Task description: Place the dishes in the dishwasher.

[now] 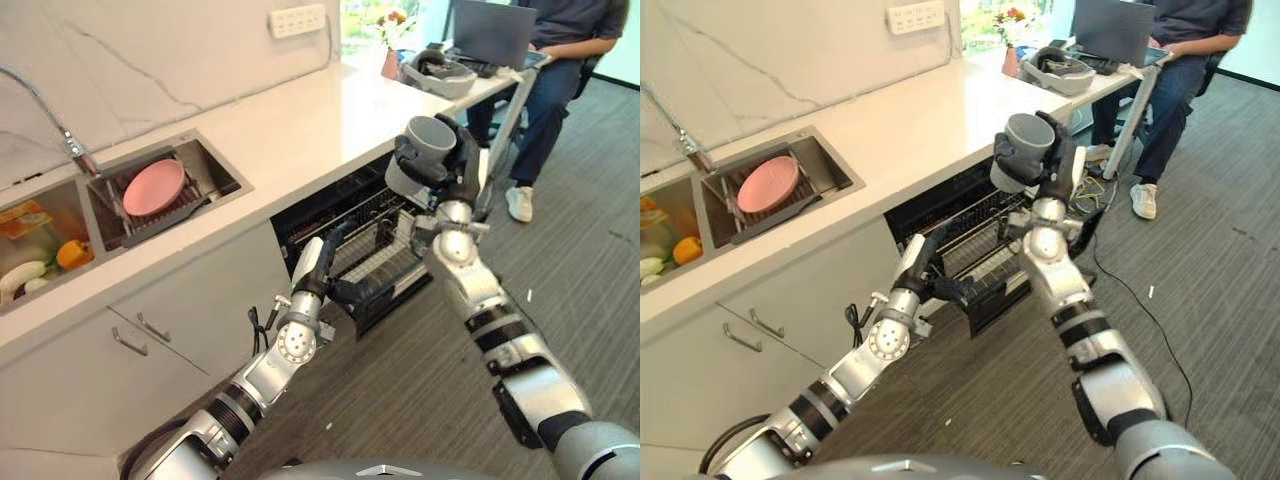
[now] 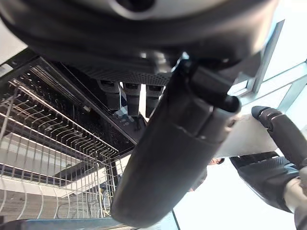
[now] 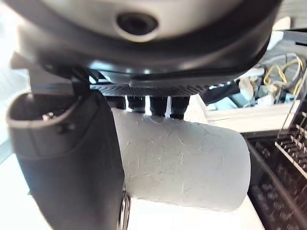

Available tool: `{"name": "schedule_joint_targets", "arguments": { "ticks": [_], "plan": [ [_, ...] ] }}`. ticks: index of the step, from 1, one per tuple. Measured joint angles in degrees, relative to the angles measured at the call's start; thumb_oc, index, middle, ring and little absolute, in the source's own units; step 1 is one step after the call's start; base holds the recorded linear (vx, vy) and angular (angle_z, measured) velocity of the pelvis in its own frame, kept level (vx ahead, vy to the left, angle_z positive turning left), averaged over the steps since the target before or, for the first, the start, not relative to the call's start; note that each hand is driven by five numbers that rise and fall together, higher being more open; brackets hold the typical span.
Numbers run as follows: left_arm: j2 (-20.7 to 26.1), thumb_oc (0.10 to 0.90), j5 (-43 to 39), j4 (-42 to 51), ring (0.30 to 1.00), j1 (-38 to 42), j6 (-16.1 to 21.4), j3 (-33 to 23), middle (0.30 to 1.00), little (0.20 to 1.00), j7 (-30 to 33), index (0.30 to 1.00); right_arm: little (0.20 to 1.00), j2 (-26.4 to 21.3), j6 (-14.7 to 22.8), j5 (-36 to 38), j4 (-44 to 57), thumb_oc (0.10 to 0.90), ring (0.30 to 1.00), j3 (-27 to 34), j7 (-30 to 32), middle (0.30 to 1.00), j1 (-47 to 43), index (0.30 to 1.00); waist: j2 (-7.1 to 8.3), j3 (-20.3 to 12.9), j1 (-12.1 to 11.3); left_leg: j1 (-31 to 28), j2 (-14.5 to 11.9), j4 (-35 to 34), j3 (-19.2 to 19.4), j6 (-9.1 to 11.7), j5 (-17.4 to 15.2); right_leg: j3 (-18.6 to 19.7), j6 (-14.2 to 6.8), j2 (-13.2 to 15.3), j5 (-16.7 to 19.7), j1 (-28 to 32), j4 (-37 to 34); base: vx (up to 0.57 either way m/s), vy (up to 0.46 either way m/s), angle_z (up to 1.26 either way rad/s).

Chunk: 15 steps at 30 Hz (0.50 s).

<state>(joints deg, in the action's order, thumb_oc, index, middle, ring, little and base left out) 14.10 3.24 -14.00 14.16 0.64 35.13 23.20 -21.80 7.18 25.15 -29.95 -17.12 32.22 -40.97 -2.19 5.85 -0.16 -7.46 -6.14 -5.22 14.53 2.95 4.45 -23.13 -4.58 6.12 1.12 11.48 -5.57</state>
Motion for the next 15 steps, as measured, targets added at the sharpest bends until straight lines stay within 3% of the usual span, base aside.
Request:
{"name": "schedule_joint_targets", "arguments": {
  "ticks": [1,3,6,8,10,12,13,15],
  "plan": [
    [0.0,0.8,0.0,0.0,0.9,0.0,0.0,0.0,0.9,0.9,0.0,0.9,0.3,0.0,0.0,0.0,0.0,0.4,0.3,0.0,0.0,0.3,0.0,0.3,0.0,0.0,0.0,0.0,0.0,0.0,0.0,0.0,0.0,0.0,0.0,0.0,0.0,0.0,0.0,-0.02,-0.001,0.33],
    [3.32,0.8,-1.66,0.76,0.9,-4.57,0.71,-1.0,0.9,0.9,-3.34,0.9,0.3,-3.39,-1.54,0.33,-9.2,0.4,0.3,-0.04,-3.7,0.3,-4.53,0.3,1.11,0.34,-2.7,0.77,0.16,0.0,-1.22,-0.13,0.27,-1.14,-0.04,-0.04,-0.16,-0.08,-0.01,-0.03,-0.003,0.21],
    [6.45,0.8,-2.89,1.01,0.9,-9.4,0.68,-2.36,0.9,0.9,-5.94,0.9,0.3,-2.97,-2.01,0.33,-15.69,0.4,0.3,2.41,-5.52,0.3,-5.99,0.3,1.72,0.65,-3.58,0.99,0.28,0.0,-2.04,-0.04,0.43,-1.98,-0.12,-0.05,-0.32,0.18,-0.01,-0.02,0.0,0.22],
    [11.08,0.8,-4.1,0.8,0.9,-15.77,0.1,-3.1,0.9,0.9,-8.9,0.9,0.3,-2.97,-3.87,0.33,-25.13,0.4,0.3,2.99,-6.81,0.3,-6.57,0.3,2.62,1.24,-5.94,2.04,0.5,0.0,-3.64,-0.02,0.75,-3.57,-0.17,0.0,-0.66,0.2,-0.01,-0.04,-0.029,0.33],
    [11.78,0.8,-4.59,0.77,0.9,-18.82,0.17,-4.71,0.9,0.9,-10.31,0.9,0.3,-2.9,-4.68,0.2,-28.17,0.4,0.3,3.16,-7.61,0.3,-6.42,0.3,3.01,1.55,-6.87,2.67,0.61,-0.01,-4.34,0.04,0.83,-4.31,-0.3,-0.09,-0.84,0.19,-0.01,-0.04,-0.02,0.26],
    [12.64,0.8,-5.51,-1.84,0.9,-22.25,-0.18,-8.21,0.9,0.9,-12.21,0.9,0.3,-2.81,-7.35,0.12,-34.2,0.4,0.3,5.17,-9.02,0.3,-5.89,0.3,4.45,2.62,-9.68,5.03,0.54,0.11,-6.99,0.14,1.54,-6.82,-0.12,-0.11,-1.21,-0.97,-0.03,-0.02,-0.025,0.48],
    [12.64,0.8,-5.51,-1.84,0.9,-22.25,-0.18,-8.21,0.9,0.9,-12.21,0.9,0.3,-2.81,-7.35,0.12,-34.2,0.4,0.3,5.17,-9.02,0.3,-5.89,0.3,4.45,2.62,-9.68,5.03,0.54,0.11,-6.99,0.14,1.54,-6.82,-0.12,-0.11,-1.21,-0.97,-0.03,-0.07,-0.034,0.39],
    [12.7,0.8,-5.42,-2.46,0.9,-24.02,-0.4,-10.04,0.9,0.9,-13.05,0.9,0.3,-1.28,-7.28,-0.53,-34.42,0.4,0.3,5.71,-10.61,0.3,-5.27,0.3,4.55,3.98,-12.42,6.39,1.09,0.28,-8.25,0.15,1.88,-8.22,-0.18,-0.46,-1.24,-1.13,0.02,-0.05,-0.023,0.19]
  ]
}}
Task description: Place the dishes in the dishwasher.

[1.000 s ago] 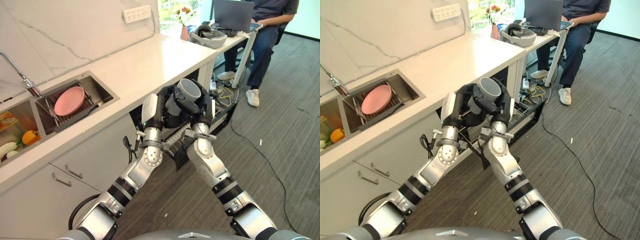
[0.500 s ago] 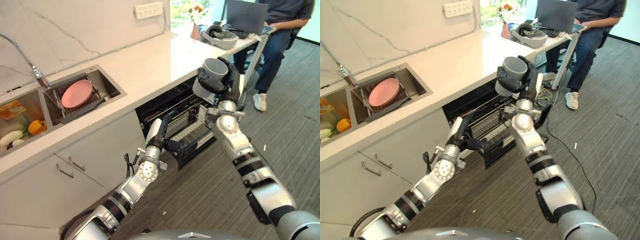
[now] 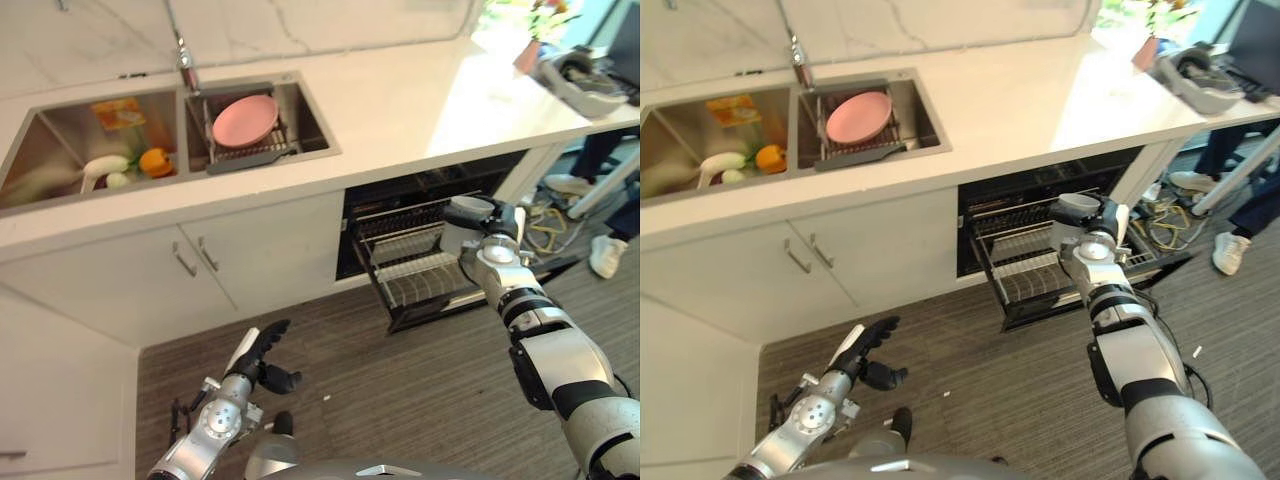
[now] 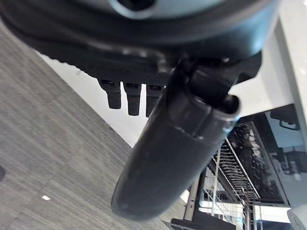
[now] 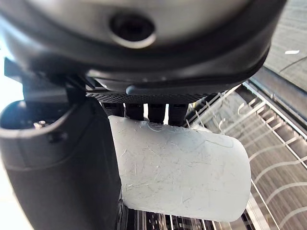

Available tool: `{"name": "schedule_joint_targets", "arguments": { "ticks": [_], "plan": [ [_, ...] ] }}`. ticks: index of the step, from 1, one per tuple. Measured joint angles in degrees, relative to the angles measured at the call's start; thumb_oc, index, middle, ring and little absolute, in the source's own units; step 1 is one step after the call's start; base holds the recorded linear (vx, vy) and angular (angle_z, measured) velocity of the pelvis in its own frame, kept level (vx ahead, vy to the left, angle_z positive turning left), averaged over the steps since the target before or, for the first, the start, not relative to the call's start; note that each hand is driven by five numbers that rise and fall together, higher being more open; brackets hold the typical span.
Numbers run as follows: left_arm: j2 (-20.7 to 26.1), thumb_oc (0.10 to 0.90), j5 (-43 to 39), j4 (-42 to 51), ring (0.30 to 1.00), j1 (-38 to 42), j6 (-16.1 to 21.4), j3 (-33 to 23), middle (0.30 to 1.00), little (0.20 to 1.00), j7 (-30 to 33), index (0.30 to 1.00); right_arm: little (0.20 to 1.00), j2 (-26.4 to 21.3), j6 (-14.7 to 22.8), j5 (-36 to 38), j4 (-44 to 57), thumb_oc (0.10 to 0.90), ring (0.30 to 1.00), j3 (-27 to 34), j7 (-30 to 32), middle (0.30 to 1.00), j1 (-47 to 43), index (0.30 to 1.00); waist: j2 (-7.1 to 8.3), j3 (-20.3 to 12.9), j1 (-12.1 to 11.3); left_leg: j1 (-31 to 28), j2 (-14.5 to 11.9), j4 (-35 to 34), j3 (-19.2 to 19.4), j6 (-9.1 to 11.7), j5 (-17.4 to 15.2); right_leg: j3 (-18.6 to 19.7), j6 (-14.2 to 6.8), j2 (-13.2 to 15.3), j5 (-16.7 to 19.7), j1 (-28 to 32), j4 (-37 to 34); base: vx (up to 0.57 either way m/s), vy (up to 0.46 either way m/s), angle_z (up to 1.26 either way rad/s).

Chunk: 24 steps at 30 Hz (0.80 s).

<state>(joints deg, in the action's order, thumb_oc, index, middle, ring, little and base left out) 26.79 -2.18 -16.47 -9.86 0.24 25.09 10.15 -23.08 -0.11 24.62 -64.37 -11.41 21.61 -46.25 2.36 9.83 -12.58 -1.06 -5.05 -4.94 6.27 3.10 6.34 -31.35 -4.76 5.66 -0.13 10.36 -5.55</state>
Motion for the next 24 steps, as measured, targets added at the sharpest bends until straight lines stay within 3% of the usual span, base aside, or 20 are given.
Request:
{"name": "schedule_joint_targets", "arguments": {
  "ticks": [2,3,4,5,7,10,11,12,18,19,24],
  "plan": [
    [0.0,0.8,0.0,0.0,0.9,0.0,0.0,0.0,0.9,0.9,0.0,0.9,0.3,0.0,0.0,0.0,0.0,0.4,0.3,0.0,0.0,0.3,0.0,0.3,0.0,0.0,0.0,0.0,0.0,0.0,0.0,0.0,0.0,0.0,0.0,0.0,0.0,0.0,0.0,-0.04,-0.015,0.3],
    [-1.64,0.8,0.04,-0.95,0.9,-0.09,0.73,-3.1,0.9,0.9,-0.38,0.9,0.3,0.98,0.07,-0.08,-2.11,0.4,0.3,1.24,-0.3,0.3,0.48,0.3,1.15,0.84,0.04,0.94,0.04,0.15,-2.33,0.24,0.37,-2.49,0.03,0.36,-0.41,0.18,-0.08,-0.07,-0.03,0.48],
    [-1.64,0.8,0.04,-0.95,0.9,-0.09,0.73,-3.1,0.9,0.9,-0.38,0.9,0.3,0.98,0.07,-0.08,-2.11,0.4,0.3,1.24,-0.3,0.3,0.48,0.3,1.15,0.84,0.04,0.94,0.04,0.15,-2.33,0.24,0.37,-2.49,0.03,0.36,-0.41,0.18,-0.08,-0.12,-0.045,0.66],
    [-1.18,0.8,0.21,-1.58,0.9,-0.26,1.1,-3.47,0.9,0.9,-0.2,0.9,0.3,1.65,0.23,-1.38,-2.87,0.4,0.3,2.11,-1.43,0.3,1.0,0.3,1.9,2.8,-2.37,2.61,0.63,0.39,-2.78,0.24,0.73,-2.82,-0.33,0.06,-0.81,-0.6,0.2,-0.04,-0.015,0.17],
    [-0.32,0.8,0.51,-2.5,0.9,0.25,1.73,-4.07,0.9,0.9,-0.36,0.9,0.3,1.54,0.35,-2.12,-4.88,0.4,0.3,3.19,-1.72,0.3,0.2,0.3,2.59,4.69,-3.37,5.23,0.45,1.22,-4.04,0.39,1.13,-4.06,-0.15,-0.03,-0.71,-2.41,0.32,-0.2,-0.048,0.39],
    [-0.9,0.8,0.72,-7.24,0.9,1.47,1.9,-5.08,0.9,0.9,0.37,0.9,0.3,0.45,0.05,-3.27,-7.34,0.4,0.3,2.92,-2.11,0.3,-0.68,0.3,2.74,6.86,-5.1,9.6,0.62,2.99,-4.94,0.3,1.58,-5.58,0.08,0.13,-1.82,-6.05,2.93,-0.05,-0.087,0.38],
    [-1.51,0.8,0.92,-9.0,0.9,3.91,2.75,-6.09,0.9,0.9,0.94,0.9,0.3,-2.91,0.03,-4.71,-10.27,0.4,0.3,1.09,-3.25,0.3,-3.58,0.3,2.54,9.72,-5.38,13.58,0.18,4.99,-5.86,0.5,1.73,-6.82,0.56,0.0,-2.18,-8.46,3.72,-0.02,-0.021,0.4],
    [-0.79,0.8,1.32,-10.77,0.9,5.9,1.46,-6.23,0.9,0.9,1.92,0.9,0.3,-5.05,-0.8,-5.36,-12.0,0.4,0.3,1.95,-3.13,0.3,-5.87,0.3,2.58,12.26,-7.34,15.87,-0.59,4.88,-6.39,0.42,2.18,-7.07,0.9,-0.76,-2.1,-10.63,3.93,-0.03,-0.019,0.38],
    [-0.23,0.8,2.88,-11.99,0.9,4.63,0.98,-6.09,0.9,0.9,2.56,0.9,0.3,-6.72,-0.59,-5.48,-13.46,0.4,0.3,5.91,-2.93,0.3,-7.77,0.3,2.86,14.82,-8.0,16.37,-0.07,3.86,-6.73,0.51,2.41,-7.4,1.22,-0.3,-2.33,-11.38,4.1,-0.04,0.015,0.07],
    [-0.27,0.8,2.88,-11.99,0.9,4.77,0.98,-6.04,0.9,0.9,2.61,0.9,0.9,-6.78,-0.6,-5.47,-13.98,0.8,0.9,6.7,-2.53,0.9,-8.27,0.9,2.85,14.83,-7.49,16.2,0.04,3.48,-6.69,0.51,2.41,-7.4,1.16,-0.09,-2.29,-11.33,3.88,-0.03,0.048,0.02],
    [-0.53,0.8,2.88,-12.64,0.9,8.51,1.04,-6.07,0.9,0.9,3.4,0.9,0.9,-6.78,-0.89,-5.47,-14.1,0.8,0.9,6.79,-2.23,0.9,-9.6,0.9,2.64,14.74,-5.77,15.77,0.51,3.16,-6.14,0.51,2.41,-7.16,0.95,0.39,-2.14,-11.07,3.44,-0.03,0.055,-0.02]
  ]
}}
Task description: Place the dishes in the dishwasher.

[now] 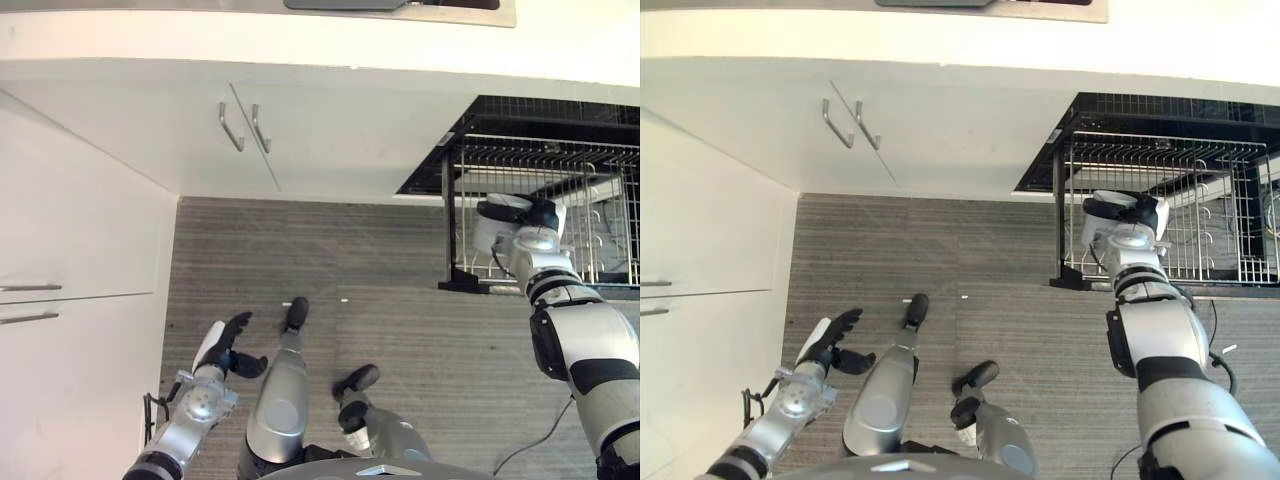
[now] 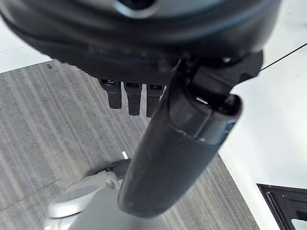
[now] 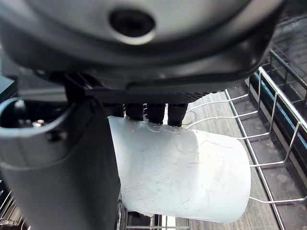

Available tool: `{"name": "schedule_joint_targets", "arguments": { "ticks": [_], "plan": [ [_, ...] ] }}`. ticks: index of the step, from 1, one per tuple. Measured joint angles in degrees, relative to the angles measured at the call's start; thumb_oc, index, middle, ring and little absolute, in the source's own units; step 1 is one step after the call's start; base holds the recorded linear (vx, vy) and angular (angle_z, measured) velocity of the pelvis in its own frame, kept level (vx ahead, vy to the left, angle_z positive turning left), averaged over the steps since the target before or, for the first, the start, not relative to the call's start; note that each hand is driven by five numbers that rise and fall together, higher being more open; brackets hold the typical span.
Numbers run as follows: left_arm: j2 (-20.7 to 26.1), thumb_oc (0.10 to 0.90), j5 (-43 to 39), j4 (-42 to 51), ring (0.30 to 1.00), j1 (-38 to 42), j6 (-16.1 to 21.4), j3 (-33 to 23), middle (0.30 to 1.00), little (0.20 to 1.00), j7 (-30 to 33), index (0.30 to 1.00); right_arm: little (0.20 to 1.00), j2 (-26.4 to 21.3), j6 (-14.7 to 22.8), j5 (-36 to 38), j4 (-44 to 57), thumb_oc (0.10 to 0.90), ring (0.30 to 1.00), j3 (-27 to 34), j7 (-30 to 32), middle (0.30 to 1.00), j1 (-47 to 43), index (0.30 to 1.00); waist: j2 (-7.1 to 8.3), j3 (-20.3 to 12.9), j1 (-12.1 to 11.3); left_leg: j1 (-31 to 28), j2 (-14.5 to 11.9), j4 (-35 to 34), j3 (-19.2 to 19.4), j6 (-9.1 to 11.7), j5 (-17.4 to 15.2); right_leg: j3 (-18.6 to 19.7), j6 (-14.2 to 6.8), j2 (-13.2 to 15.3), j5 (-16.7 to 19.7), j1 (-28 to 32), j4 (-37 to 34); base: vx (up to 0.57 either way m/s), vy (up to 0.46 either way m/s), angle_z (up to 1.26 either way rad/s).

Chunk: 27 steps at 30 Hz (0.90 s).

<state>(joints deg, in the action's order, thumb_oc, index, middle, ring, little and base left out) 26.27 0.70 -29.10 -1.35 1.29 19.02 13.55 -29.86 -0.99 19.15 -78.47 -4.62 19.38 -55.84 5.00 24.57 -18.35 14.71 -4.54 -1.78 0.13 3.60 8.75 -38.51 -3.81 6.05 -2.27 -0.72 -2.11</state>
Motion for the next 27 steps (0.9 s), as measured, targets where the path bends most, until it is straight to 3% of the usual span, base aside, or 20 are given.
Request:
{"name": "schedule_joint_targets", "arguments": {
  "ticks": [5,10,17,19,20,21,22,24,25,27],
  "plan": [
    [-0.48,0.8,0.62,-2.16,0.9,4.76,0.74,0.42,0.9,0.9,1.08,0.9,0.9,-0.42,0.07,-0.01,0.18,0.8,0.9,-1.23,0.05,0.9,-3.2,0.9,-0.69,-0.33,1.8,-2.72,0.17,-0.27,1.16,0.0,-0.01,0.72,-0.31,0.0,0.4,2.74,-1.29,-0.02,0.041,-0.06],
    [-1.63,0.8,2.3,-4.0,0.9,5.57,0.9,0.95,0.9,0.9,1.01,0.9,0.9,-4.7,0.04,0.16,0.51,0.8,0.9,-2.76,-0.51,0.9,-6.53,0.9,-1.84,-1.09,3.09,-4.05,0.01,-0.7,2.03,0.0,-0.01,1.19,-0.3,-0.19,0.74,3.71,-1.73,0.02,0.022,-0.06],
    [-2.06,0.8,4.72,-12.18,0.9,4.55,0.48,0.99,0.9,0.9,-0.12,0.9,0.9,-5.81,0.31,4.1,3.77,0.8,0.9,-2.61,-2.15,0.9,-6.47,0.9,-1.44,-4.1,6.29,-7.29,-0.21,-1.67,5.63,-0.02,-0.02,4.27,-0.2,0.03,1.8,5.15,-2.91,0.0,0.064,-0.22],
    [-2.28,0.8,5.34,-14.11,0.9,4.22,0.45,0.9,0.9,0.9,-0.24,0.9,0.9,-5.62,0.54,6.03,9.37,0.8,0.9,-3.13,-3.02,0.9,-2.9,0.9,-1.18,-4.96,7.32,-8.5,-0.24,-1.97,6.12,-0.02,-0.03,4.9,-0.17,0.01,1.91,6.02,-3.14,0.08,0.11,-0.25],
    [-3.89,0.8,6.07,-17.83,0.9,3.83,1.02,-0.43,0.9,0.9,-0.22,0.9,0.9,-4.01,0.01,8.79,20.33,0.8,0.9,-1.7,-3.22,0.9,3.49,0.9,-0.91,-6.42,8.49,-9.57,-0.5,-2.68,7.17,0.01,-0.06,6.05,-0.19,-0.06,1.92,5.98,-3.15,0.09,0.122,-0.39],
    [-7.1,0.8,6.36,-23.64,0.9,3.58,0.07,-5.12,0.9,0.9,0.23,0.9,0.9,0.29,3.48,12.19,46.63,0.8,0.9,3.65,-3.97,0.9,18.5,0.9,-0.95,-6.95,10.37,-11.71,-0.29,-3.42,8.21,-0.07,-0.11,7.35,-0.27,0.26,1.9,7.51,-3.26,0.06,0.087,-0.47],
    [-8.27,0.8,6.4,-25.23,0.9,2.67,-0.85,-6.45,0.9,0.9,0.28,0.9,0.9,3.49,6.21,13.86,57.3,0.8,0.9,4.1,-5.35,0.9,25.38,0.9,-0.86,-7.63,11.56,-12.38,-0.03,-3.43,8.9,-0.13,-0.16,7.95,-0.32,0.57,1.9,7.77,-3.46,0.06,0.075,-0.43],
    [-10.21,0.8,6.6,-26.31,0.9,0.52,-1.25,-6.81,0.9,0.9,0.13,0.9,0.9,9.19,10.85,16.37,68.78,0.8,0.9,2.8,-7.59,0.9,35.48,0.9,-1.57,-9.63,13.59,-12.8,0.02,-3.45,9.41,-0.02,-0.43,8.9,-0.41,0.48,1.96,7.82,-3.44,0.07,0.059,-0.21],
    [-11.56,0.8,6.56,-27.0,0.9,0.34,-1.19,-8.25,0.9,0.9,0.13,0.9,0.9,11.45,11.15,17.6,73.41,0.8,0.9,3.7,-7.94,0.9,39.99,0.9,-2.1,-10.64,13.63,-12.52,-0.01,-3.45,9.44,-0.02,-0.44,8.51,-0.4,0.31,1.94,7.85,-3.44,0.05,0.035,0.08],
    [-13.66,0.8,5.81,-28.11,0.9,0.07,-0.57,-9.5,0.9,0.9,0.35,0.9,0.9,13.87,13.08,22.35,74.86,0.8,0.9,3.67,-8.61,0.9,43.46,0.9,-3.55,-12.03,13.74,-12.36,-0.31,-3.47,9.49,-0.03,-0.94,8.2,-0.44,-0.03,1.9,7.8,-3.45,0.05,0.029,0.11]
  ]
}}
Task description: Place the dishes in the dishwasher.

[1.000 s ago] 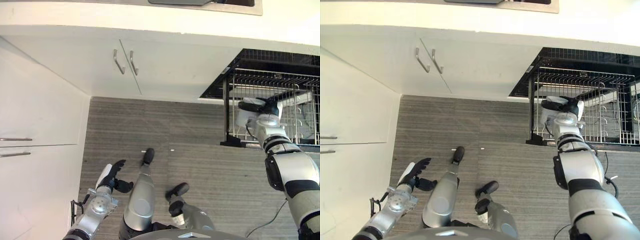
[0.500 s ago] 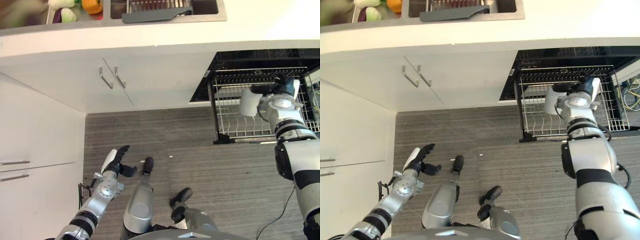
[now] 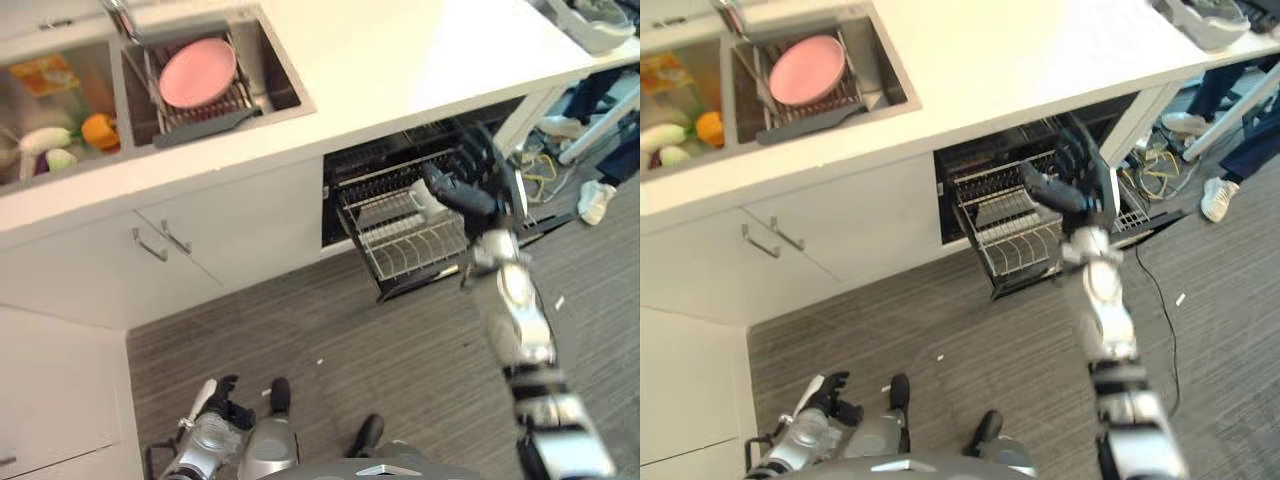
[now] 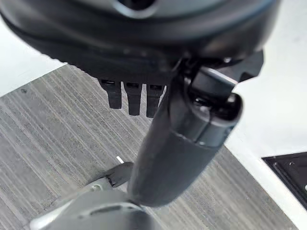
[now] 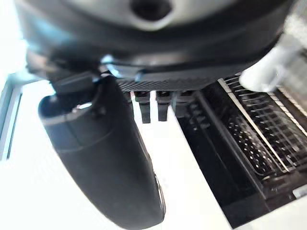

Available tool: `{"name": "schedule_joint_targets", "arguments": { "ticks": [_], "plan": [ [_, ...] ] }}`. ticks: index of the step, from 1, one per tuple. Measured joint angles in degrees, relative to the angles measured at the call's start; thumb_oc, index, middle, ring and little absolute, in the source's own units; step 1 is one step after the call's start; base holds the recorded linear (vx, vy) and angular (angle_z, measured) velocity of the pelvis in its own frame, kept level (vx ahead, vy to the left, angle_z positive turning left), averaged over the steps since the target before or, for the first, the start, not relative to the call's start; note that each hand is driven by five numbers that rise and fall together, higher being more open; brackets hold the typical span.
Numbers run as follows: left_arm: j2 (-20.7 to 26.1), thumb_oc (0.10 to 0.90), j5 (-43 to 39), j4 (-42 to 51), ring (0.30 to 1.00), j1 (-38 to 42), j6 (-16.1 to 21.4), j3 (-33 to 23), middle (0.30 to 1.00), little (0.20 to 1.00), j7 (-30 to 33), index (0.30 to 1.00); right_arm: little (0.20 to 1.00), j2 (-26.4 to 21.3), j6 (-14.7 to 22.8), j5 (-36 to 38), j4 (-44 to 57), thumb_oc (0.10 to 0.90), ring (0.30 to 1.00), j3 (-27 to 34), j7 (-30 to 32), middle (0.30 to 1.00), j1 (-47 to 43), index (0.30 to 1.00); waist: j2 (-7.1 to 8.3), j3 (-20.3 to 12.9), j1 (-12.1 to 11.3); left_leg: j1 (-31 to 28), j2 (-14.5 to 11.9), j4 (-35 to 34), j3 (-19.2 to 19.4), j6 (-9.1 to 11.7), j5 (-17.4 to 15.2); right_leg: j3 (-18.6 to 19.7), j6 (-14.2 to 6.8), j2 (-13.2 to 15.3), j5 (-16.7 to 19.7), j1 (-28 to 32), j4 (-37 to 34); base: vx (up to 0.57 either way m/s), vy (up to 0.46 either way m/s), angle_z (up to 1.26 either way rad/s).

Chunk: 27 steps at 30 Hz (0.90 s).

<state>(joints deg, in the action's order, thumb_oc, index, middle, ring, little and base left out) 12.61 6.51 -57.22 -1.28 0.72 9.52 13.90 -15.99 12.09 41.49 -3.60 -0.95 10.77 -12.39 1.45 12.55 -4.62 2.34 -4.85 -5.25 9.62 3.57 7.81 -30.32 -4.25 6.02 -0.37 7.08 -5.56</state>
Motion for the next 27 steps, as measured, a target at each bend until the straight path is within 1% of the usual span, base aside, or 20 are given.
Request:
{"name": "schedule_joint_targets", "arguments": {
  "ticks": [2,3,7,8,10,13,14,15,16,17,18,19,20,21,22,23,24,25,26,27],
  "plan": [
    [-1.79,0.8,-1.15,-2.22,0.9,-0.01,0.49,-2.54,0.9,0.9,-0.11,0.9,0.9,2.54,0.76,4.52,1.48,0.8,0.9,0.07,-0.78,0.9,0.8,0.9,-1.17,-0.94,-0.01,0.09,-0.14,-0.29,0.07,-0.1,-0.44,-0.09,-0.18,-0.09,0.13,-0.1,-0.01,0.04,0.024,0.02],
    [-2.65,0.8,-2.99,-3.75,0.9,-0.41,0.02,-4.9,0.9,0.9,-0.02,0.9,0.9,3.6,3.47,6.77,2.98,0.8,0.9,-1.74,-2.72,0.9,1.95,0.9,-1.9,-2.27,-0.2,0.59,0.0,-0.31,0.03,-0.14,-0.74,-0.15,-0.33,0.06,0.17,-0.22,0.07,0.06,0.081,0.04],
    [-2.62,0.8,-4.83,-6.62,0.9,-1.34,-0.16,-6.05,0.9,0.9,0.02,0.9,0.9,0.85,4.41,8.35,2.98,0.8,0.9,-6.12,-5.26,0.9,0.29,0.9,-2.12,-4.17,-1.76,0.26,0.74,-0.02,0.08,-0.93,-0.47,0.2,-0.6,0.78,0.31,-0.52,0.37,0.07,0.122,-0.04],
    [-2.65,0.8,-4.79,-7.0,0.9,-2.25,-0.23,-5.55,0.9,0.9,0.01,0.9,0.9,-1.19,4.4,8.25,3.13,0.8,0.9,-8.29,-5.74,0.9,-2.41,0.9,-2.29,-4.38,-2.15,-0.17,1.05,0.0,0.54,-1.17,-0.63,0.74,-0.84,1.26,0.42,-0.5,0.56,0.02,0.038,-0.07],
    [-2.41,0.8,-4.73,-6.06,0.9,-3.21,-0.1,-4.24,0.9,0.9,-0.02,0.9,0.9,-3.89,4.58,8.02,6.91,0.8,0.9,-8.61,-8.16,0.9,-6.09,0.9,-1.94,-4.67,-4.37,-0.29,1.97,0.02,0.52,-1.25,-0.63,0.34,-1.39,2.38,0.59,-0.21,0.58,0.07,0.176,0.05],
    [-2.61,0.8,-4.49,-5.96,0.9,-2.71,0.05,-2.99,0.9,0.9,-0.27,0.9,0.9,-4.38,5.15,5.88,9.57,0.8,0.9,-7.63,-8.57,0.9,-7.25,0.9,-2.1,-4.75,-5.08,-0.26,3.87,0.0,-2.01,-2.06,-0.91,-2.43,-2.71,4.02,-0.72,0.98,3.24,0.11,0.22,0.49],
    [-2.87,0.8,-3.52,-6.11,0.9,-2.38,0.17,-2.75,0.9,0.9,-0.39,0.9,0.9,-5.12,5.22,4.06,9.62,0.8,0.9,-6.66,-8.62,0.9,-7.14,0.9,-2.17,-4.79,-4.75,-0.52,4.73,0.0,-3.25,-2.94,-1.69,-3.52,-3.52,5.24,-2.56,0.99,6.98,0.22,0.233,1.53],
    [-3.1,0.8,-2.03,-7.43,0.9,-1.11,0.15,-0.05,0.9,0.9,-0.86,0.9,0.9,-8.92,5.23,0.37,9.78,0.8,0.9,-4.05,-8.42,0.9,-4.86,0.9,-3.33,-5.18,-4.06,-0.69,5.82,1.34,-6.42,-7.44,-4.21,-2.8,-3.88,9.16,-5.55,-0.57,19.97,0.15,0.142,1.96],
    [-2.59,0.8,-1.2,-7.22,0.9,-0.99,0.23,2.19,0.9,0.9,-1.03,0.9,0.9,-10.35,5.09,-1.52,10.4,0.8,0.9,-2.36,-7.97,0.9,-2.64,0.9,-3.93,-5.33,-2.54,-0.76,6.77,2.44,-10.32,-8.75,-4.28,1.58,-2.22,11.79,-5.38,-3.43,31.19,0.09,0.093,1.64],
    [-2.59,0.8,-1.2,-7.22,0.9,-0.99,0.23,2.19,0.9,0.9,-1.03,0.9,0.9,-10.35,5.09,-1.52,10.4,0.8,0.9,-2.36,-7.97,0.9,-2.64,0.9,-3.93,-5.33,-2.54,-0.76,6.77,2.44,-10.32,-8.75,-4.28,1.58,-2.22,11.79,-5.38,-3.43,31.19,0.07,0.025,1.5],
    [-0.96,0.8,-0.74,-7.04,0.9,-0.79,0.55,3.87,0.9,0.9,-1.42,0.9,0.9,-10.18,5.08,-2.9,10.58,0.8,0.9,-2.18,-7.8,0.9,-1.32,0.9,-3.43,-5.34,-0.12,-1.57,7.25,2.34,-14.19,-9.49,-2.99,11.71,-1.3,11.2,-7.51,-9.04,41.82,0.22,0.033,1.21],
    [0.58,0.8,-0.28,-7.04,0.9,-1.03,0.32,3.56,0.9,0.9,-1.72,0.9,0.9,-9.17,4.38,-5.63,10.6,0.8,0.9,-3.37,-8.25,0.9,-1.34,0.9,-1.94,-5.39,1.27,-1.48,7.92,1.5,-16.49,-11.36,-3.44,21.0,-2.17,5.8,-10.75,-16.3,40.4,0.23,0.031,1.37],
    [1.05,0.8,-0.28,-7.23,0.9,-0.66,-0.05,3.69,0.9,0.9,-1.83,0.9,0.9,-9.04,4.16,-7.45,10.69,0.8,0.9,-3.46,-9.06,0.9,-1.23,0.9,-1.64,-4.83,2.04,-1.36,8.01,1.66,-18.55,-11.92,-3.6,26.3,-1.72,1.55,-11.3,-19.43,37.77,0.2,-0.046,0.88],
    [0.92,0.8,-0.27,-7.77,0.9,0.04,-0.12,3.86,0.9,0.9,-1.88,0.9,0.9,-9.01,4.17,-8.36,11.16,0.8,0.9,-3.32,-8.81,0.9,-1.01,0.9,-2.01,-4.06,3.06,-1.19,7.98,2.09,-20.23,-12.43,-3.84,28.57,-1.26,-1.13,-11.15,-20.8,34.57,0.1,-0.082,0.84],
    [0.91,0.8,-0.26,-8.12,0.9,0.42,-0.1,3.45,0.9,0.9,-2.04,0.9,0.9,-8.86,4.15,-9.05,11.47,0.8,0.9,-2.79,-8.39,0.9,-0.95,0.9,-1.99,-2.91,4.6,-1.53,7.97,2.26,-21.03,-12.03,-3.62,28.07,-1.57,-2.95,-10.35,-21.86,29.24,0.16,-0.108,0.86],
    [0.54,0.8,-0.24,-8.23,0.9,0.54,0.06,3.45,0.9,0.9,-2.28,0.9,0.9,-8.72,4.1,-9.62,11.47,0.8,0.9,-2.68,-7.62,0.9,-0.81,0.9,-1.69,-2.69,5.02,-1.91,8.73,2.02,-21.61,-12.04,-3.74,26.48,-1.7,-2.76,-9.12,-23.67,25.3,0.21,-0.088,0.69],
    [0.13,0.8,-0.25,-8.36,0.9,0.63,0.03,3.47,0.9,0.9,-2.77,0.9,0.9,-8.38,4.09,-10.03,11.45,0.8,0.9,-2.3,-6.38,0.9,-0.69,0.9,-0.96,-2.07,5.11,-2.84,9.95,1.87,-22.6,-11.9,-4.9,25.47,-1.95,-2.94,-6.1,-25.58,17.24,0.32,-0.115,0.6],
    [0.32,0.8,-0.16,-9.05,0.9,0.78,-0.04,3.65,0.9,0.9,-2.82,0.9,0.9,-8.26,4.08,-10.02,11.46,0.8,0.9,-2.2,-6.14,0.9,-0.47,0.9,-1.05,-1.9,6.49,-3.0,10.42,2.05,-24.35,-12.0,-5.2,27.23,-2.96,-3.51,-3.94,-25.8,12.91,0.26,-0.087,0.8],
    [0.28,0.8,-0.09,-9.46,0.9,0.77,-0.03,3.64,0.9,0.9,-2.94,0.9,0.9,-8.25,4.05,-10.1,11.45,0.8,0.9,-1.97,-5.71,0.9,-0.22,0.9,-1.15,-1.77,7.75,-3.92,10.78,1.83,-26.4,-12.13,-5.59,27.6,-3.35,-3.46,-1.88,-25.68,9.57,0.23,-0.093,0.78],
    [0.16,0.8,0.29,-9.75,0.9,0.77,-0.05,3.6,0.9,0.9,-3.05,0.9,0.9,-8.24,4.01,-10.5,11.43,0.8,0.9,-1.55,-5.24,0.9,-0.16,0.9,-1.05,-1.71,7.86,-4.42,10.94,1.83,-26.76,-12.02,-6.07,27.55,-3.15,-3.46,-0.4,-25.53,8.25,0.17,-0.099,0.68]
  ]
}}
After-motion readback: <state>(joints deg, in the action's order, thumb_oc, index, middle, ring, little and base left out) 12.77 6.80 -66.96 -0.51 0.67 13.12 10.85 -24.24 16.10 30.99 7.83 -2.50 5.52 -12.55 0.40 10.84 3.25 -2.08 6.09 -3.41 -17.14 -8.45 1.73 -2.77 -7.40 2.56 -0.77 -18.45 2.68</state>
